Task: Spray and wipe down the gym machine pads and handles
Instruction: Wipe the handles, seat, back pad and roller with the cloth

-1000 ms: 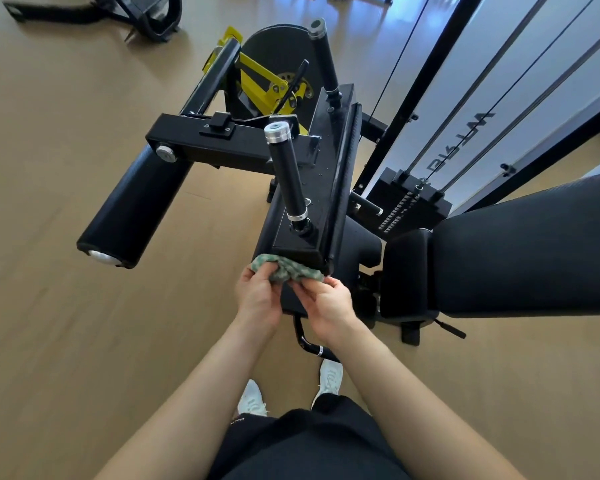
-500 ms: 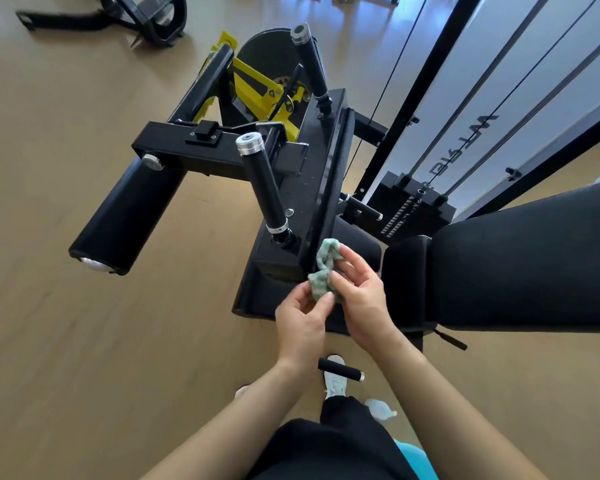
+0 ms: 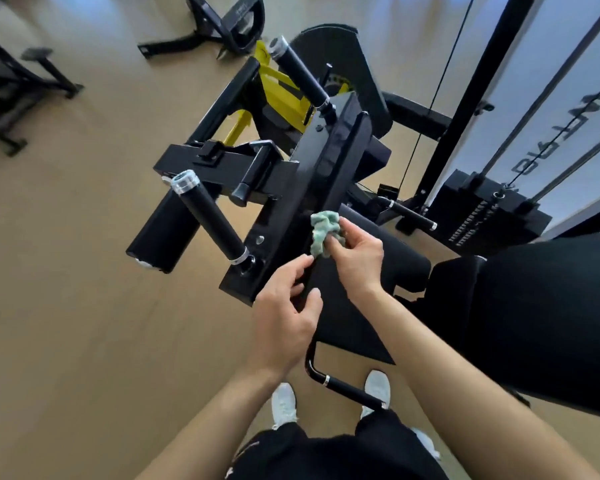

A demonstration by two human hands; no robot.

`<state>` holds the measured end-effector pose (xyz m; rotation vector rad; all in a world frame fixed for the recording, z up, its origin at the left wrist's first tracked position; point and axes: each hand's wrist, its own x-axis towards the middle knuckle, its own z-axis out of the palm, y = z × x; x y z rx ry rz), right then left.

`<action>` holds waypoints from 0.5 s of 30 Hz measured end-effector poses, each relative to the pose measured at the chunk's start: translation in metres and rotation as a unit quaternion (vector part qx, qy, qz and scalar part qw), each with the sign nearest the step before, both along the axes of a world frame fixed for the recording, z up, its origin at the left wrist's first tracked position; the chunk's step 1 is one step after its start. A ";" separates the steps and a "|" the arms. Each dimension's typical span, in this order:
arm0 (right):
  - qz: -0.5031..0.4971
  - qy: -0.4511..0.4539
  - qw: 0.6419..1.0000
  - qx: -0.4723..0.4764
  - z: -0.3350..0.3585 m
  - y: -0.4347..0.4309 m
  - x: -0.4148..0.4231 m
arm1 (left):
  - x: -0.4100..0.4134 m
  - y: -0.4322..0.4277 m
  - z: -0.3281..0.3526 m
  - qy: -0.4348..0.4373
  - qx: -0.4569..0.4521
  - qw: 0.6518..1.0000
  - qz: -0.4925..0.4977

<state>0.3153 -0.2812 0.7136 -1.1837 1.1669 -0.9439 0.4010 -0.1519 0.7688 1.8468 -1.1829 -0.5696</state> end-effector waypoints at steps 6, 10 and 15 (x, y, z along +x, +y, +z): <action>-0.038 0.086 0.995 -0.033 -0.005 -0.117 0.006 | -0.001 -0.075 -0.001 -0.218 0.049 0.973 -0.065; -0.028 0.098 0.995 0.019 -0.019 -0.186 0.008 | 0.002 -0.133 -0.012 -0.323 0.094 0.933 -0.126; 0.020 -0.062 0.989 0.132 -0.032 -0.249 -0.003 | 0.013 -0.207 -0.016 -0.545 0.136 0.806 -0.189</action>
